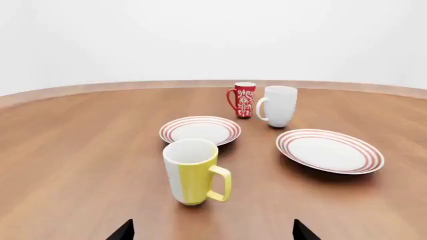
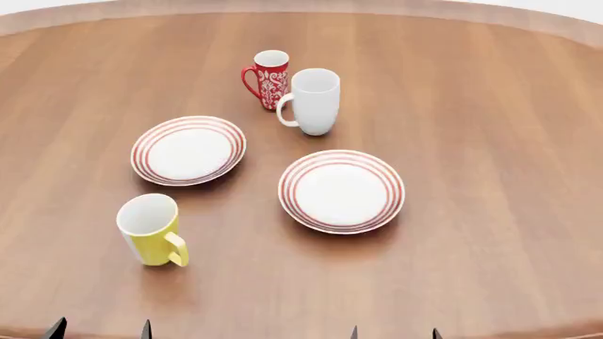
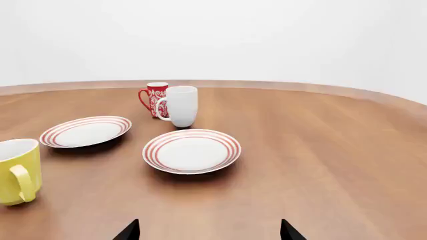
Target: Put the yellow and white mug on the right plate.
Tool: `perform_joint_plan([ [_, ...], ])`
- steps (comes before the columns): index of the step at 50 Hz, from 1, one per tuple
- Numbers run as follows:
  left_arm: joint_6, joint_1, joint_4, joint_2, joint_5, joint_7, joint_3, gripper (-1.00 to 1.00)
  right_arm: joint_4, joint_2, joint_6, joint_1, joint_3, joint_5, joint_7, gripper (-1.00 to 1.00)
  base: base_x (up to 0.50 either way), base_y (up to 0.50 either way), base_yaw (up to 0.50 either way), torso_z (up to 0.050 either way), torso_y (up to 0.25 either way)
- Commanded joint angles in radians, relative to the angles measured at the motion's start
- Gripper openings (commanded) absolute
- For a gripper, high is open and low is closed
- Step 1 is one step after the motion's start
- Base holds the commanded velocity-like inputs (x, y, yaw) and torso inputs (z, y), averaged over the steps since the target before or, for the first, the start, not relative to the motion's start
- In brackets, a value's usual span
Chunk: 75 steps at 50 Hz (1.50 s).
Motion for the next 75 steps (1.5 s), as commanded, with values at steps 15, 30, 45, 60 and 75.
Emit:
perform_joint_plan([
  [15,0.01,0.002,0.006,-0.056,-0.031,-0.064,0.068,1.0,-0.029,0.055,0.02,-0.002,-0.057,0.071,0.067,1.0,0.0,0.0,0.0,0.0,0.0],
  [30,0.018,-0.002,0.001,-0.079,-0.027,-0.102,0.095,1.0,-0.043,0.085,-0.021,-0.016,-0.108,0.048,0.085,1.0,0.0,0.33,0.0,0.0,0.0],
  [45,0.014,-0.003,0.0,-0.096,-0.037,-0.121,0.12,1.0,-0.054,0.103,-0.006,-0.016,-0.135,0.047,0.112,1.0,0.0,0.48,0.0,0.0,0.0],
  [60,0.013,-0.005,0.0,-0.112,-0.054,-0.135,0.139,1.0,-0.043,0.11,0.065,0.01,-0.146,0.05,0.152,1.0,0.0,0.08,0.0,0.0,0.0],
  [75,0.012,-0.009,-0.004,-0.125,-0.067,-0.143,0.158,1.0,-0.047,0.133,0.011,-0.004,-0.165,0.078,0.136,1.0,0.25,0.0,0.0,0.0,0.0],
])
